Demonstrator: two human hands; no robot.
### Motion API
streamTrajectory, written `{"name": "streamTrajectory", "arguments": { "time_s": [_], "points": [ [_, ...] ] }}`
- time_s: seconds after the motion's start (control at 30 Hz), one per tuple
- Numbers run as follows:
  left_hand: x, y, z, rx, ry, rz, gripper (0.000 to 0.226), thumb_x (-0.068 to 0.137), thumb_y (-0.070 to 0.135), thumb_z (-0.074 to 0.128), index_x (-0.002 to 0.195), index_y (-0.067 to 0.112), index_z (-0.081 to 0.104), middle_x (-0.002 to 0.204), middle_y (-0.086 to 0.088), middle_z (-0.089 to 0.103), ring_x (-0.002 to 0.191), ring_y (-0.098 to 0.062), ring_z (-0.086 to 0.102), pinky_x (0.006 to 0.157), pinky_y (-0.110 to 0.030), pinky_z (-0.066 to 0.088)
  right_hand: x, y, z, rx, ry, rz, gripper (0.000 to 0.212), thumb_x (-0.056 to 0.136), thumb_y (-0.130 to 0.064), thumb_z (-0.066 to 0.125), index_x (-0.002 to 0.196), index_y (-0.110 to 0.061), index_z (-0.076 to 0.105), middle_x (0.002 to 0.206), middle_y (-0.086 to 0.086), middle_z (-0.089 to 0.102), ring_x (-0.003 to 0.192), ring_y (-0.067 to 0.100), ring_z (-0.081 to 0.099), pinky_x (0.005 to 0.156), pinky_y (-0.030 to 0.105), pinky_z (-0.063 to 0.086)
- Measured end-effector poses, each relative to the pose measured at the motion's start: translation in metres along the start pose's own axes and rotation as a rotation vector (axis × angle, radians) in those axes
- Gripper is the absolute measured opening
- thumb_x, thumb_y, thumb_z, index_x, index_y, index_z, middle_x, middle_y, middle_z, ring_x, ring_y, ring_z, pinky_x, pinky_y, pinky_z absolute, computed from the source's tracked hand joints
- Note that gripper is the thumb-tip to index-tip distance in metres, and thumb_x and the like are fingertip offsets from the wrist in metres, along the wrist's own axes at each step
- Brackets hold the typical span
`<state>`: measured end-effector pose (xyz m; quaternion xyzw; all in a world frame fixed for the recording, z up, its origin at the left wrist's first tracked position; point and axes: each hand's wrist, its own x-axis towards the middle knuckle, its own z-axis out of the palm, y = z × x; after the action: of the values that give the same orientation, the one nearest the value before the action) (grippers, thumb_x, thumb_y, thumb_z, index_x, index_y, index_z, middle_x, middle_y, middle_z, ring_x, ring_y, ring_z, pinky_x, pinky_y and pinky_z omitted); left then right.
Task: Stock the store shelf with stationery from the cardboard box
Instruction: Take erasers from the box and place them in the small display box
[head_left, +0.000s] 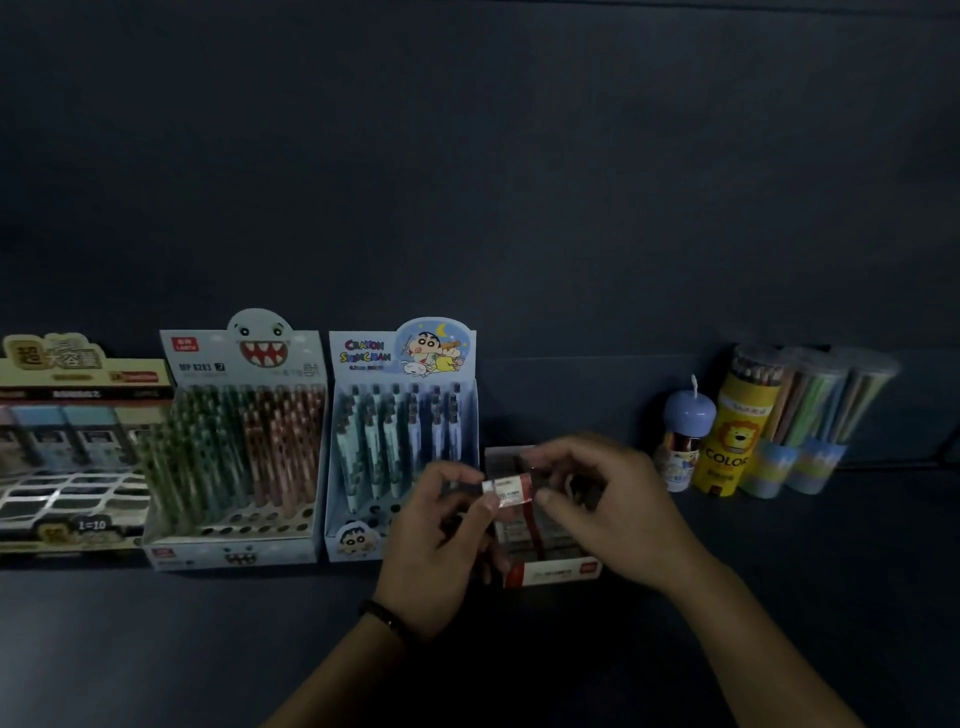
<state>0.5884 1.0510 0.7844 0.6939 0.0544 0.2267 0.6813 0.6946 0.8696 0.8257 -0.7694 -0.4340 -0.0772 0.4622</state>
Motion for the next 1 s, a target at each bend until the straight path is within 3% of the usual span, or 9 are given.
{"name": "streamTrajectory", "arguments": {
  "time_s": [0.13, 0.27, 0.33, 0.4, 0.5, 0.6, 0.67, 0.8, 1.0],
  "points": [
    [-0.001, -0.002, 0.001, 0.039, -0.03, 0.024, 0.01, 0.104, 0.017, 0.062, 0.109, 0.019, 0.053, 0.094, -0.011, 0.077, 0.059, -0.046, 0.068, 0.05, -0.038, 0.052, -0.003, 0.001, 0.008, -0.052, -0.03, -0.115, 0.03, 0.082, -0.018, 0.09, 0.11, -0.021, 0.081, 0.108, -0.015, 0.072, 0.101, 0.008, 0.071, 0.086, 0.027, 0.057],
    [-0.004, 0.004, 0.002, 0.136, -0.043, 0.075, 0.017, 0.103, 0.019, 0.064, 0.115, 0.021, 0.053, 0.097, -0.003, 0.077, 0.057, -0.037, 0.069, 0.05, -0.038, 0.054, -0.004, 0.011, 0.009, -0.116, 0.018, -0.197, 0.022, 0.086, -0.015, 0.087, 0.108, -0.018, 0.083, 0.108, -0.013, 0.075, 0.1, 0.002, 0.071, 0.087, 0.022, 0.057],
    [-0.003, 0.001, 0.0, 0.319, -0.047, 0.161, 0.02, 0.099, 0.021, 0.07, 0.113, 0.026, 0.057, 0.106, 0.013, 0.073, 0.066, -0.016, 0.073, 0.059, -0.025, 0.056, -0.001, 0.019, 0.0, -0.179, 0.024, -0.109, 0.022, 0.088, -0.014, 0.083, 0.109, -0.022, 0.082, 0.111, -0.015, 0.075, 0.105, -0.003, 0.068, 0.092, 0.016, 0.054],
    [-0.002, -0.005, -0.004, 0.578, -0.108, 0.32, 0.012, 0.095, 0.026, 0.075, 0.103, 0.028, 0.066, 0.108, 0.025, 0.068, 0.089, 0.0, 0.07, 0.075, -0.011, 0.052, 0.009, 0.029, -0.011, -0.256, 0.03, -0.005, 0.017, 0.092, -0.018, 0.08, 0.107, -0.025, 0.082, 0.113, -0.019, 0.074, 0.107, -0.006, 0.066, 0.096, 0.018, 0.052],
    [0.0, -0.012, -0.006, 0.769, -0.235, 0.449, 0.014, 0.091, 0.044, 0.075, 0.101, 0.034, 0.074, 0.103, 0.025, 0.069, 0.096, 0.008, 0.064, 0.082, -0.007, 0.048, 0.026, 0.045, -0.015, -0.344, -0.021, 0.095, 0.012, 0.095, -0.023, 0.077, 0.104, -0.027, 0.082, 0.109, -0.017, 0.075, 0.1, -0.003, 0.066, 0.094, 0.024, 0.054],
    [0.001, -0.015, -0.005, 0.823, -0.301, 0.497, 0.019, 0.09, 0.046, 0.072, 0.103, 0.034, 0.077, 0.104, 0.02, 0.072, 0.095, 0.015, 0.06, 0.085, -0.006, 0.049, 0.036, 0.06, -0.009, -0.399, -0.116, 0.156, 0.005, 0.094, -0.031, 0.077, 0.097, -0.034, 0.08, 0.103, -0.018, 0.073, 0.095, -0.001, 0.066, 0.088, 0.032, 0.055],
    [0.002, -0.016, -0.004, 0.836, -0.326, 0.499, 0.02, 0.089, 0.044, 0.072, 0.104, 0.034, 0.078, 0.104, 0.019, 0.074, 0.095, 0.015, 0.06, 0.085, -0.001, 0.046, 0.039, 0.068, -0.004, -0.402, -0.167, 0.177, 0.003, 0.094, -0.032, 0.077, 0.095, -0.032, 0.08, 0.101, -0.018, 0.072, 0.095, -0.001, 0.066, 0.087, 0.029, 0.053],
    [0.005, -0.02, -0.006, 0.823, -0.347, 0.466, 0.018, 0.088, 0.039, 0.076, 0.104, 0.033, 0.079, 0.102, 0.018, 0.074, 0.093, 0.005, 0.067, 0.082, -0.005, 0.049, 0.042, 0.073, 0.007, -0.401, -0.203, 0.141, 0.006, 0.092, -0.02, 0.079, 0.092, -0.025, 0.082, 0.097, -0.02, 0.068, 0.09, -0.005, 0.062, 0.085, 0.018, 0.05],
    [0.007, -0.019, -0.005, 0.815, -0.386, 0.411, 0.022, 0.09, 0.044, 0.071, 0.106, 0.033, 0.08, 0.104, 0.017, 0.074, 0.095, 0.004, 0.067, 0.083, -0.014, 0.054, 0.041, 0.072, 0.009, -0.448, -0.246, 0.151, 0.006, 0.093, -0.021, 0.077, 0.092, -0.024, 0.083, 0.103, -0.013, 0.063, 0.095, 0.007, 0.063, 0.084, 0.031, 0.055]
  ]
}}
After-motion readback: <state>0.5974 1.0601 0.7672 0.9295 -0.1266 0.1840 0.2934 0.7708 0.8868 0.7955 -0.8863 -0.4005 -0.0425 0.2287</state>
